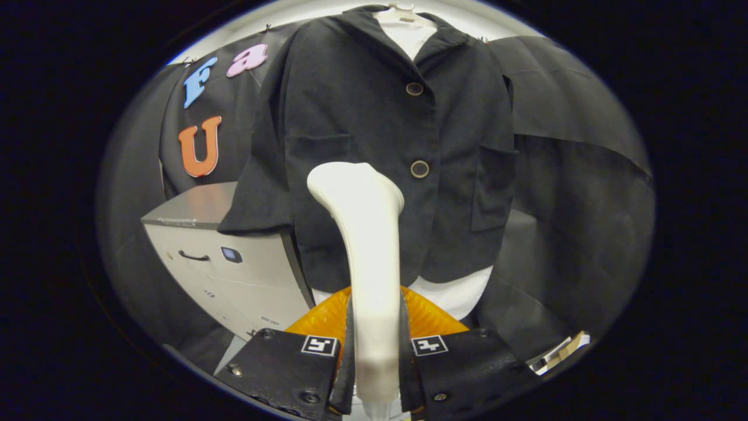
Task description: Iron the clothes twice with a garment steamer, once on the left side and once on the right side.
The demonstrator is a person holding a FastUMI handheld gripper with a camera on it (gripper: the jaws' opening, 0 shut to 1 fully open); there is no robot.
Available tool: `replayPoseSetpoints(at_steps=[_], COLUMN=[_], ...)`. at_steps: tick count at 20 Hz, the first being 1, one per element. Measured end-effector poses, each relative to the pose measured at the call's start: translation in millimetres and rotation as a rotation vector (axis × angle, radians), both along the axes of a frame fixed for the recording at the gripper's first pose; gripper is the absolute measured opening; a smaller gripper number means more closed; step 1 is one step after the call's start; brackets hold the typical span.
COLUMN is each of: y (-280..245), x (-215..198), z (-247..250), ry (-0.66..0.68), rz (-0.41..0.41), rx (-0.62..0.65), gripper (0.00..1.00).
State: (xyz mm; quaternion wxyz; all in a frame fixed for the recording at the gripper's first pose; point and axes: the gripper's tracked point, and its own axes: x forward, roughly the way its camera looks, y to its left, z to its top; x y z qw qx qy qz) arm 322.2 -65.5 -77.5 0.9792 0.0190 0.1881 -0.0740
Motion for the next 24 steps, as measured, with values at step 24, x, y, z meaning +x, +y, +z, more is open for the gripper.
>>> replayPoseSetpoints(at_steps=[24], y=[-61.0], x=[-124.6], z=[46.3], ry=[-0.070], rz=[-0.130], rx=[0.090], gripper=[0.33])
